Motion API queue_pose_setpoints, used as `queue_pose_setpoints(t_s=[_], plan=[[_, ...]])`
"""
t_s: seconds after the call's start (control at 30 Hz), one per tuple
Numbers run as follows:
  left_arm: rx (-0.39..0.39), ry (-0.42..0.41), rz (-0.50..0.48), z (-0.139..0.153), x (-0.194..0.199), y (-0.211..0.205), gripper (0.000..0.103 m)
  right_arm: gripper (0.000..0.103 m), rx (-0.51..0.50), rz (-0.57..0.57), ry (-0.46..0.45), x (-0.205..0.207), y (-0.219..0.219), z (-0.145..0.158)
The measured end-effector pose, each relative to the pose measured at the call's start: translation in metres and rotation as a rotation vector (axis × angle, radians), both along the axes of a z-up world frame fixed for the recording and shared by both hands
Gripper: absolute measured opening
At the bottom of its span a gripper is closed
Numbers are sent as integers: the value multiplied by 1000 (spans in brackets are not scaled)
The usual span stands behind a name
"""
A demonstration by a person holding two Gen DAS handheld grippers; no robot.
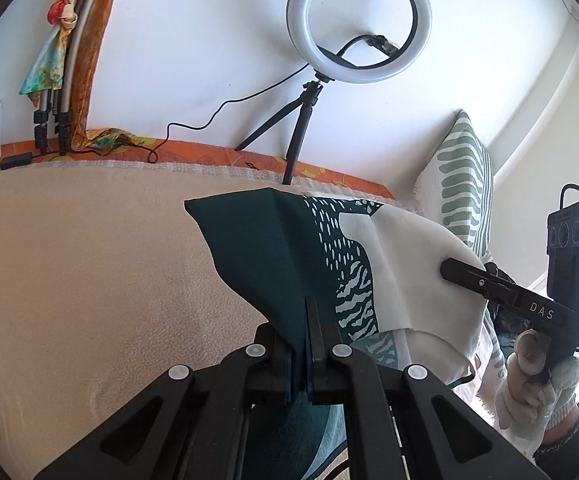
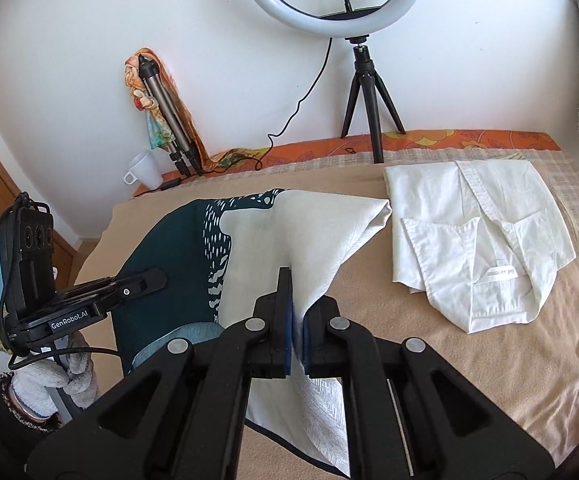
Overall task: Fold small clothes
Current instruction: 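Carry the folded bundle with both grippers onto the white shirt pile and release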
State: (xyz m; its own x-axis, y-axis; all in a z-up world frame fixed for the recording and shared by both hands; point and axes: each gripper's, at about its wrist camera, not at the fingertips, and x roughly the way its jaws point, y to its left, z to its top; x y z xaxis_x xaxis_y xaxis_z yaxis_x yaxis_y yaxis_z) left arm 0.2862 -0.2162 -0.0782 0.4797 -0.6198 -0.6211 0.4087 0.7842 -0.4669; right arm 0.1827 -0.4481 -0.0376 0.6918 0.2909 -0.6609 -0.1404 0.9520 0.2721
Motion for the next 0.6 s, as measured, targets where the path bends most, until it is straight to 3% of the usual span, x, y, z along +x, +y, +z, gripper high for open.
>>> queue_pose_setpoints(t_s=[0.13,0.6], plan=[[-16,4,-32,-3,13,-46,1,5,19,-53,-10,5,-47,5],[15,-84,-130,3,67,-183,1,5,-105,-189,-56,46,-157,15]])
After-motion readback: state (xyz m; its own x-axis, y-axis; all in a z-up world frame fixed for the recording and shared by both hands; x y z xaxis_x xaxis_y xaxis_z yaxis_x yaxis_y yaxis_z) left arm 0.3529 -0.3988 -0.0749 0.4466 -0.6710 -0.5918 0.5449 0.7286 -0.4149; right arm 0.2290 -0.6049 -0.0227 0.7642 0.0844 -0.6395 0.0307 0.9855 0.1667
